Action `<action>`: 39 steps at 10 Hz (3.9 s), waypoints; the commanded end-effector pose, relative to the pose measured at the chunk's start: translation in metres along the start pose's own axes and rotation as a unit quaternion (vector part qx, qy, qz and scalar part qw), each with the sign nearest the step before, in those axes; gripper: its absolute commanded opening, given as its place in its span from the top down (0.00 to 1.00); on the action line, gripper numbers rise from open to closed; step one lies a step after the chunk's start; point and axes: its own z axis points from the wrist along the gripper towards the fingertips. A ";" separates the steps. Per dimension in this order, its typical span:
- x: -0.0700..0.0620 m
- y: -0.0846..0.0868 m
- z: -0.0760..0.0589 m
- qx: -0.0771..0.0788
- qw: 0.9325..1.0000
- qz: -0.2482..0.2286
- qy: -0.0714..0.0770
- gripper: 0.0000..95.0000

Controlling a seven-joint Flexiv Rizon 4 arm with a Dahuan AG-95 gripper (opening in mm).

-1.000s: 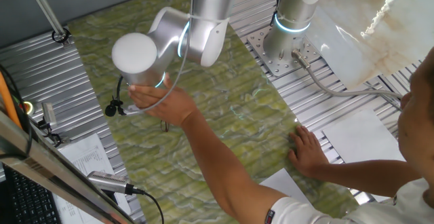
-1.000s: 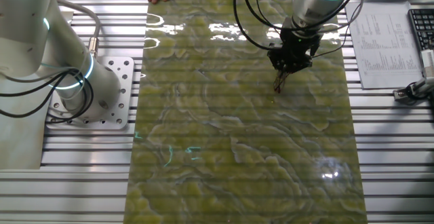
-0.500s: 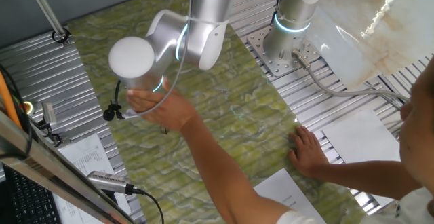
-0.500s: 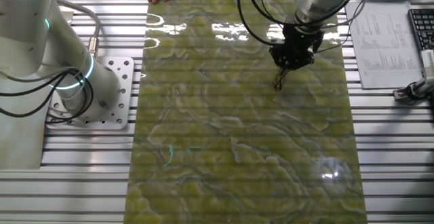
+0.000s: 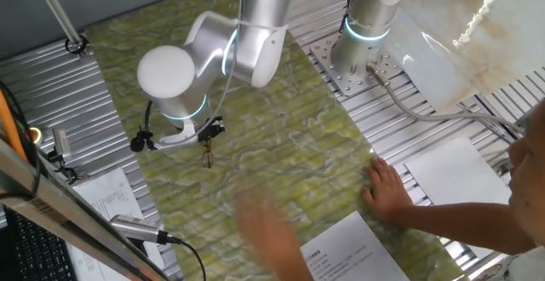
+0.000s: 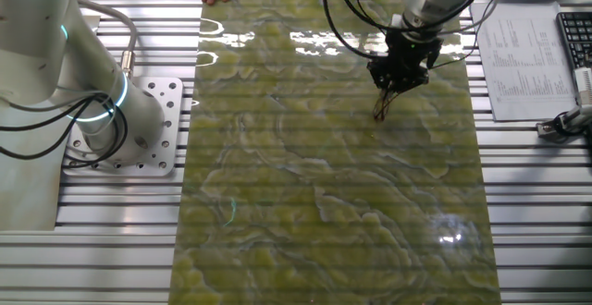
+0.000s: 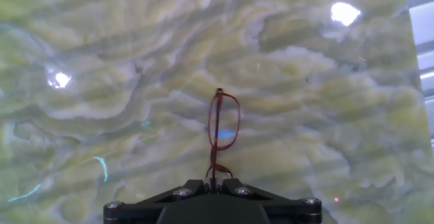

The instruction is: Unfold the leg of the glasses (with one hand)

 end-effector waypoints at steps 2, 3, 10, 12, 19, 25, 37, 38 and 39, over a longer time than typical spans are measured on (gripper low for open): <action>0.000 0.000 -0.006 -0.001 1.000 -0.002 0.010 1.00; 0.000 -0.001 -0.008 -0.002 1.000 -0.003 0.015 1.00; 0.003 -0.001 -0.022 -0.010 0.999 -0.006 0.036 1.00; 0.003 -0.001 -0.024 -0.011 0.999 -0.007 0.049 1.00; 0.006 0.000 -0.034 -0.016 0.998 -0.008 0.067 1.00; 0.008 0.003 -0.040 -0.027 0.996 -0.004 0.085 1.00; 0.017 0.017 -0.053 -0.034 0.991 0.000 0.126 1.00; 0.018 0.017 -0.056 -0.034 0.991 -0.001 0.127 1.00; 0.018 0.018 -0.059 -0.035 0.991 -0.001 0.126 1.00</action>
